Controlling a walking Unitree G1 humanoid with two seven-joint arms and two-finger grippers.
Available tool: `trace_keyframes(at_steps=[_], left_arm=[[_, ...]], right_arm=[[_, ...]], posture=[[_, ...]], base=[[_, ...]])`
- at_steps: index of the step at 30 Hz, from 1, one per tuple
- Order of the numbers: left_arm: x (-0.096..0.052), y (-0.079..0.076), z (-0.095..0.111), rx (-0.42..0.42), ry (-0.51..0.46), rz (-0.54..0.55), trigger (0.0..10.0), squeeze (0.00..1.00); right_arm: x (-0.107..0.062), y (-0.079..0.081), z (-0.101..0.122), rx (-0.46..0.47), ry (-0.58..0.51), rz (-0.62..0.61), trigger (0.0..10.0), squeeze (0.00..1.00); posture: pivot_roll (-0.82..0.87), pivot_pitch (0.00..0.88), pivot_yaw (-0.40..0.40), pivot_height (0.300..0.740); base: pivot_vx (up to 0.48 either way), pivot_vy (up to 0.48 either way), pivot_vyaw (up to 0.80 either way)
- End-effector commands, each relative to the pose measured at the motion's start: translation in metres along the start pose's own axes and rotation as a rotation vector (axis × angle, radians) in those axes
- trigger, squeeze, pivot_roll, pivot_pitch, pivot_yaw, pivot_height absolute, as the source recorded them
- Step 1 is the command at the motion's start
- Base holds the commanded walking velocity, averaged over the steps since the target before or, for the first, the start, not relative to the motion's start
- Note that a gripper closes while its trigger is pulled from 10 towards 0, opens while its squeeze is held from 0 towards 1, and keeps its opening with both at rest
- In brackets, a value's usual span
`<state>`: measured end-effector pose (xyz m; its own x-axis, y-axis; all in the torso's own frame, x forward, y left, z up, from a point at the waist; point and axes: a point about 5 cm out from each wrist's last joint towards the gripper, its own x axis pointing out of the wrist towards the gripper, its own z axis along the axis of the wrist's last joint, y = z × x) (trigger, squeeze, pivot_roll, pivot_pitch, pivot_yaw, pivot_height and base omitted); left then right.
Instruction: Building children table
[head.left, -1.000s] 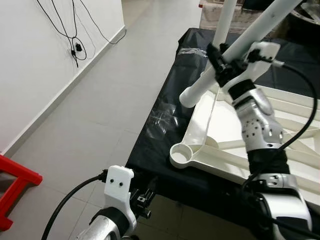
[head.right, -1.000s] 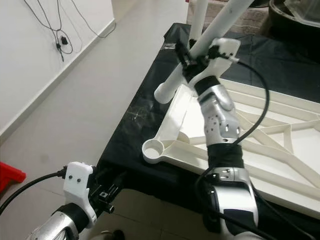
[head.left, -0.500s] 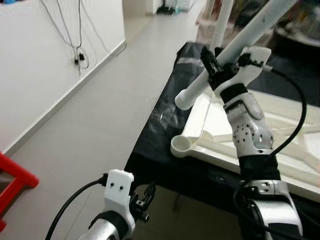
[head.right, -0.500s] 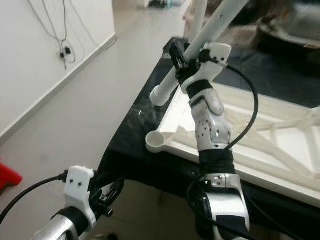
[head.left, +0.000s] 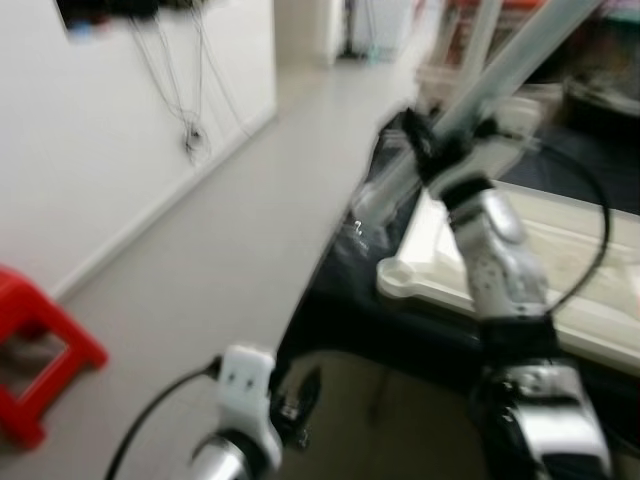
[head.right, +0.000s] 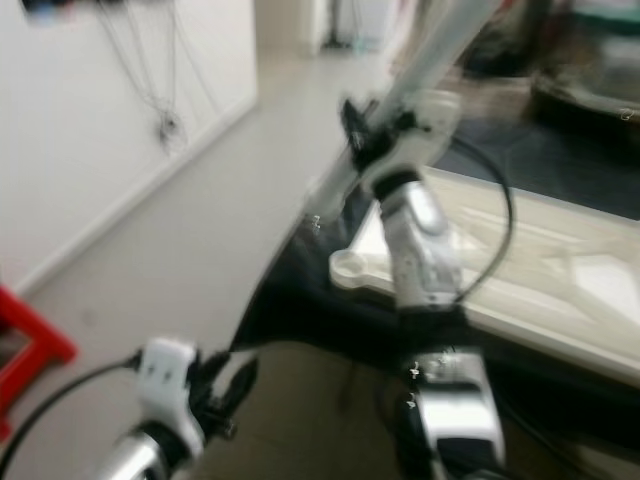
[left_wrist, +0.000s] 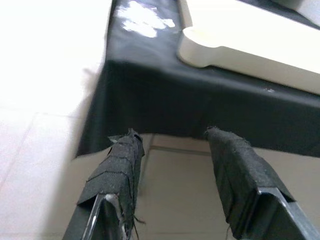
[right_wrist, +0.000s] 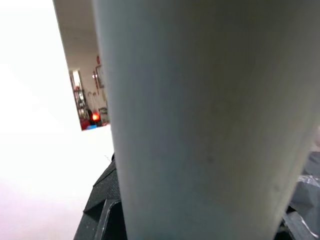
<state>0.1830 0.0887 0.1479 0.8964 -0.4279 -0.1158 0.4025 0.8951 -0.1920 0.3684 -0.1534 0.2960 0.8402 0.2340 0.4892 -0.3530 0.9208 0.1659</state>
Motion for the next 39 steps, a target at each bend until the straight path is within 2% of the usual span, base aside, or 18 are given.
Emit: trace_keyframes(at_steps=[1,16,20,25,28,29,30,32,35,36,38,39], left_arm=[[0.0,-0.001,-0.003,-0.009,0.008,0.001,10.0,0.0],[0.001,0.0,0.003,0.009,-0.026,0.029,10.0,0.0],[0.008,0.013,0.024,0.087,-0.131,0.123,10.0,0.0],[0.015,0.028,0.04,0.114,-0.2,0.195,10.0,0.0],[0.016,0.031,0.044,0.122,-0.218,0.211,10.0,0.0],[0.019,0.036,0.054,0.146,-0.256,0.242,10.0,0.0],[0.019,0.036,0.054,0.146,-0.256,0.242,10.0,0.0],[0.021,0.039,0.059,0.156,-0.278,0.261,10.0,0.0],[0.021,0.039,0.059,0.157,-0.284,0.268,10.0,0.0],[0.02,0.039,0.058,0.156,-0.282,0.278,10.0,0.0],[0.02,0.039,0.058,0.156,-0.282,0.278,10.0,0.0],[0.019,0.039,0.056,0.156,-0.277,0.284,10.0,0.0]], right_arm=[[0.001,-0.001,0.009,-0.019,-0.032,0.003,10.0,0.0],[-0.002,0.001,0.006,-0.056,-0.03,-0.022,10.0,0.0],[-0.009,0.006,0.007,-0.075,-0.038,-0.044,10.0,0.0],[-0.016,0.014,0.009,-0.085,-0.041,-0.038,10.0,0.0],[-0.019,0.017,0.008,-0.09,-0.042,-0.03,10.0,0.0],[-0.029,0.025,0.005,-0.102,-0.036,-0.012,10.0,0.0],[-0.029,0.025,0.005,-0.102,-0.036,-0.012,10.0,0.0],[-0.039,0.028,0.0,-0.126,-0.017,-0.005,10.0,0.0],[-0.049,0.027,-0.006,-0.146,0.009,-0.019,10.0,0.0],[-0.061,0.024,-0.012,-0.15,0.045,-0.047,10.0,0.0],[-0.061,0.024,-0.012,-0.15,0.045,-0.047,10.0,0.0],[-0.073,0.021,-0.018,-0.155,0.08,-0.083,10.0,0.0]], posture=[[0.07,0.138,-0.066,0.74],[0.06,0.15,-0.07,0.74],[0.06,0.143,-0.067,0.74],[0.06,0.116,-0.066,0.74],[0.06,0.112,-0.065,0.74],[0.06,0.074,-0.064,0.74],[0.06,0.074,-0.064,0.74],[0.06,0.056,-0.065,0.74],[0.06,0.046,-0.064,0.74],[0.06,0.033,-0.063,0.74],[0.06,0.033,-0.063,0.74],[0.06,0.025,-0.06,0.74]], base=[[0.0,0.0,0.0],[0.0,0.0,0.0],[0.0,0.0,-0.2],[0.0,0.0,-0.8],[0.0,0.0,-0.8],[0.0,0.0,0.0],[0.0,0.0,0.0],[0.0,0.0,0.0],[0.0,0.0,0.0],[0.0,0.0,0.0],[0.0,0.0,0.0],[0.0,0.0,-0.8]])
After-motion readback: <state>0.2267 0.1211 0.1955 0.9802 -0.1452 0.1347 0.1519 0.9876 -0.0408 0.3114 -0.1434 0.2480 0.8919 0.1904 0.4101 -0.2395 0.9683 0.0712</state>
